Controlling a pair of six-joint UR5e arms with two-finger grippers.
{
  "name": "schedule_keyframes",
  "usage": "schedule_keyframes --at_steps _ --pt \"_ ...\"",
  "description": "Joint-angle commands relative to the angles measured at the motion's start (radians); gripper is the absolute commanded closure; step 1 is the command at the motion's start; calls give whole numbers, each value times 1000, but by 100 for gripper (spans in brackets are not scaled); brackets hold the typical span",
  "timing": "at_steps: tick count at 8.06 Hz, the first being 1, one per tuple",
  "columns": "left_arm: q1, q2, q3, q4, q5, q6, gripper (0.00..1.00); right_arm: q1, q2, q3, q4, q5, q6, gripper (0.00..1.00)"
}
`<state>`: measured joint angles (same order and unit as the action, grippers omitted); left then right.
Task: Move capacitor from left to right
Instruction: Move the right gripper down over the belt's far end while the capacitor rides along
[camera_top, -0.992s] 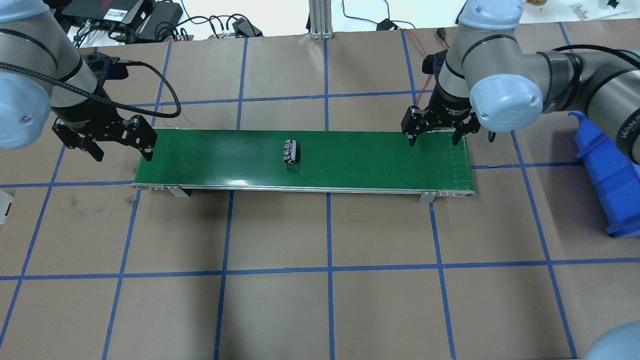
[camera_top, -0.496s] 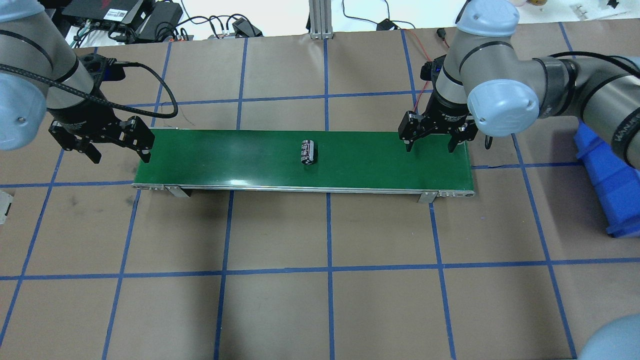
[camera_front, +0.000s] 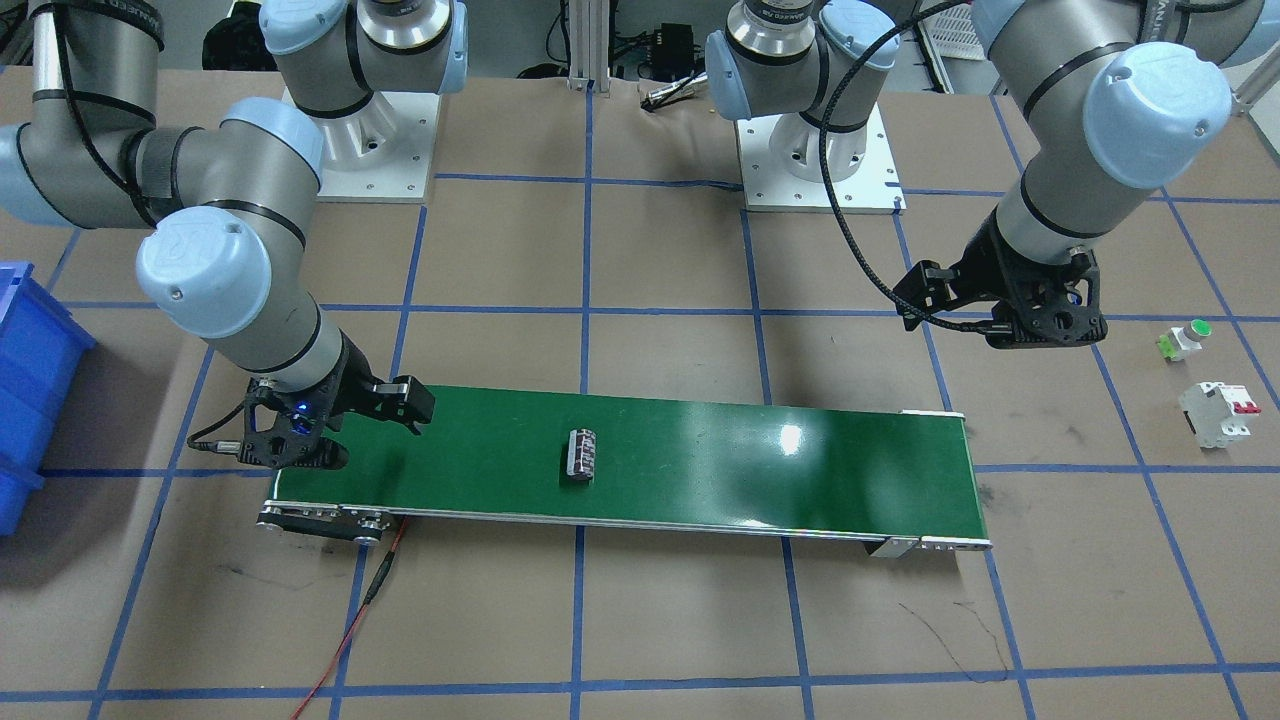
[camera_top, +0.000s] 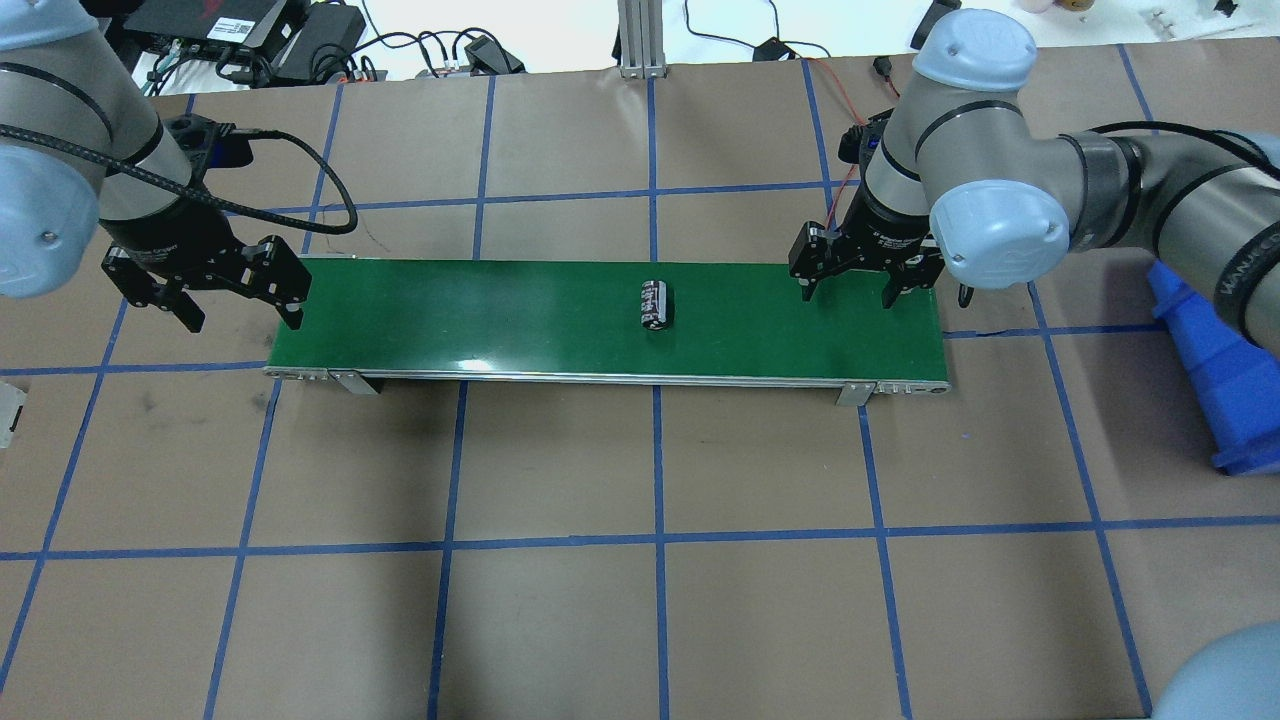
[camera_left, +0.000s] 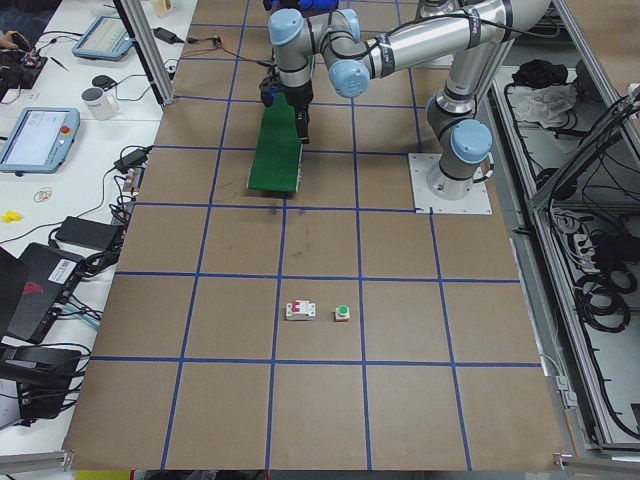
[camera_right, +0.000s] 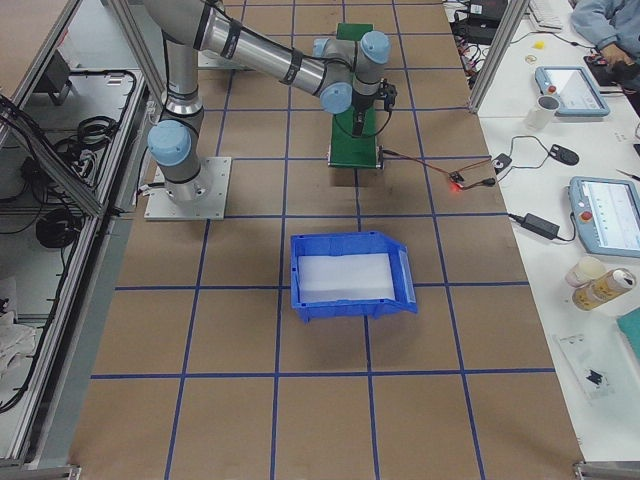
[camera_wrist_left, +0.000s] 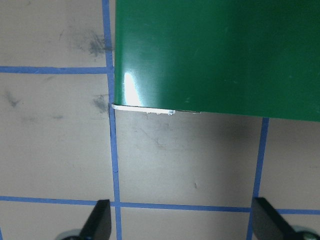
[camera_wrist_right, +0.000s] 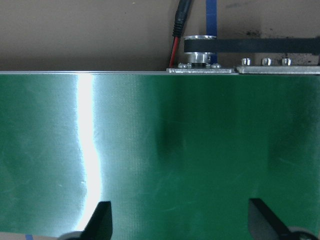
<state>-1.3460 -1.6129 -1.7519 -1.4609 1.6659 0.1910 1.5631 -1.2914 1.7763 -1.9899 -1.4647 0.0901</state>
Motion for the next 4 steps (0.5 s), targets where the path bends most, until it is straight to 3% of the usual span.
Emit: schedule_keyframes --at_steps 1,4 --pt "1 2 3 -1 2 1 0 2 3 6 -21 7 34 6" --pt "1 5 3 2 2 13 0 18 3 8 -21 7 36 8"
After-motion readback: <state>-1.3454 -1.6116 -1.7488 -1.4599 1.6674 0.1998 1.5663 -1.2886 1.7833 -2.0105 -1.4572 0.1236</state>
